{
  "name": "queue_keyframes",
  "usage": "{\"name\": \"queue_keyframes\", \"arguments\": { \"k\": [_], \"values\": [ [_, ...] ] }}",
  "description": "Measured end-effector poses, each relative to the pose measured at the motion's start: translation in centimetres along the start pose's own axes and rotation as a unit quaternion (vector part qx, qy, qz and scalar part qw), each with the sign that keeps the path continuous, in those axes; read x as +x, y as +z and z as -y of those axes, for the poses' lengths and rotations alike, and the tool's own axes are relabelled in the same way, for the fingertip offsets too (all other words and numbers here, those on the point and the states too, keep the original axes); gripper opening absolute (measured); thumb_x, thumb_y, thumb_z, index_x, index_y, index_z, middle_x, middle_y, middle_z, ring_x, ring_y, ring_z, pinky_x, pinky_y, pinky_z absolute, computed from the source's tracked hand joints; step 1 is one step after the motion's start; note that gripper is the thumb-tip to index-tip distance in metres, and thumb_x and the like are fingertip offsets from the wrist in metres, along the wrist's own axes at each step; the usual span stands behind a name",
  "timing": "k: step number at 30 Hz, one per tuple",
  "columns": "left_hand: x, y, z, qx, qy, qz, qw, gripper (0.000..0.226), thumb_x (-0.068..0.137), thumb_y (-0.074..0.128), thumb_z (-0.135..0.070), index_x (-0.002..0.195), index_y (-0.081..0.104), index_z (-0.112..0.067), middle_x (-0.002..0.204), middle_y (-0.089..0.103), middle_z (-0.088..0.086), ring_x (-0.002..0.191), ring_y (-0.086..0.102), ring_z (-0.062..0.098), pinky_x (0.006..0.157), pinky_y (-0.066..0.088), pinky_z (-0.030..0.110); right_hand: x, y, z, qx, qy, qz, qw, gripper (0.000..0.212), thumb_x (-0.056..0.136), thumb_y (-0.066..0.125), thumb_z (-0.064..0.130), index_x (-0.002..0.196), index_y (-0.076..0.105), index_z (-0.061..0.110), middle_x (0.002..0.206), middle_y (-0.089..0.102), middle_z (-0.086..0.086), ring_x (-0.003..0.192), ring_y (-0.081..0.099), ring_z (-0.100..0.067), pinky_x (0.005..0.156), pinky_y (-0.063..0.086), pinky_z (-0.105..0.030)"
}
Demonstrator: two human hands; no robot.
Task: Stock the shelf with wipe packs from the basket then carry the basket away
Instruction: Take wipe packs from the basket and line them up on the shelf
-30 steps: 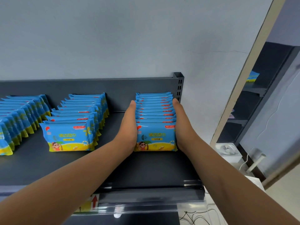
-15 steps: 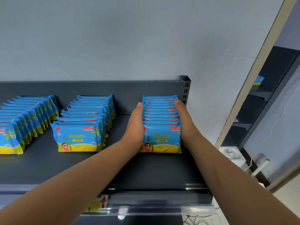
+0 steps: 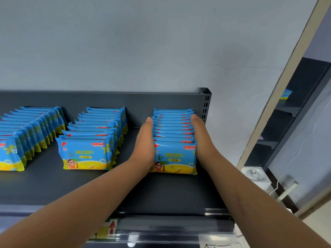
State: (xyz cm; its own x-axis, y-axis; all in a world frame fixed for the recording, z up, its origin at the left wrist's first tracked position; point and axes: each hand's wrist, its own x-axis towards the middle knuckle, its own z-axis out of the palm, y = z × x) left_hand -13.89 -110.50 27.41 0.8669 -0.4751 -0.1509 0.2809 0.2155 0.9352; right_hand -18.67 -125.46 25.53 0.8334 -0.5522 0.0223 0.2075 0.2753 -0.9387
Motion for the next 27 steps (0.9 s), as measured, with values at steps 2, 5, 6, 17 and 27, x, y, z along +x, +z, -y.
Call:
{"name": "queue_keyframes", "arguments": {
  "k": [2,5,6,17,27],
  "values": [
    [0.1,-0.1,0.0,-0.006,0.003,-0.011,1.0,0.043,0.108,0.038,-0.051,0.113,0.071,-0.024,0.104,0.08,0.004,0.097,0.077,0.024,0.087,0.059,0.04,0.0,-0.3,-0.1,-0.045,-0.006,-0.045,0.998,0.05,0.091,0.053,0.05,0.111,0.063,0.006,0.114,0.073,-0.018,0.106,0.07,-0.036,0.095,0.056,-0.055],
    [0.2,-0.1,-0.2,-0.02,0.003,-0.017,1.0,0.042,0.108,0.04,-0.047,0.118,0.071,-0.019,0.103,0.08,0.005,0.093,0.078,0.023,0.076,0.061,0.035,-0.1,-1.3,-0.7,-0.06,0.002,-0.143,0.988,0.071,0.081,0.044,0.074,0.112,0.066,0.014,0.117,0.073,-0.013,0.111,0.07,-0.028,0.104,0.051,-0.057],
    [0.2,-0.1,-0.2,-0.023,0.004,-0.019,1.0,0.041,0.108,0.041,-0.045,0.116,0.071,-0.018,0.102,0.08,0.005,0.092,0.078,0.023,0.073,0.061,0.034,-0.5,-1.4,-0.5,-0.051,0.01,-0.175,0.983,0.081,0.078,0.039,0.083,0.125,0.065,0.022,0.128,0.07,-0.006,0.119,0.066,-0.026,0.11,0.046,-0.056],
    [-0.1,-0.2,-0.2,-0.009,0.007,-0.043,0.999,0.042,0.108,0.04,-0.047,0.114,0.071,-0.019,0.1,0.08,0.005,0.092,0.078,0.023,0.091,0.059,0.044,-7.3,3.0,1.0,-0.1,-0.09,-0.244,0.96,0.03,0.107,0.027,0.054,0.096,0.048,0.035,0.102,0.066,0.004,0.087,0.07,-0.008,0.07,0.054,-0.025],
    [-0.3,-0.6,0.0,0.02,0.018,-0.033,0.999,0.047,0.108,0.039,-0.047,0.122,0.069,-0.015,0.107,0.079,0.009,0.1,0.077,0.027,0.1,0.056,0.051,-6.3,3.8,-0.6,-0.132,-0.123,-0.267,0.947,0.022,0.109,0.032,0.047,0.096,0.047,0.036,0.106,0.066,0.004,0.092,0.071,-0.009,0.072,0.057,-0.024]
  ]
}}
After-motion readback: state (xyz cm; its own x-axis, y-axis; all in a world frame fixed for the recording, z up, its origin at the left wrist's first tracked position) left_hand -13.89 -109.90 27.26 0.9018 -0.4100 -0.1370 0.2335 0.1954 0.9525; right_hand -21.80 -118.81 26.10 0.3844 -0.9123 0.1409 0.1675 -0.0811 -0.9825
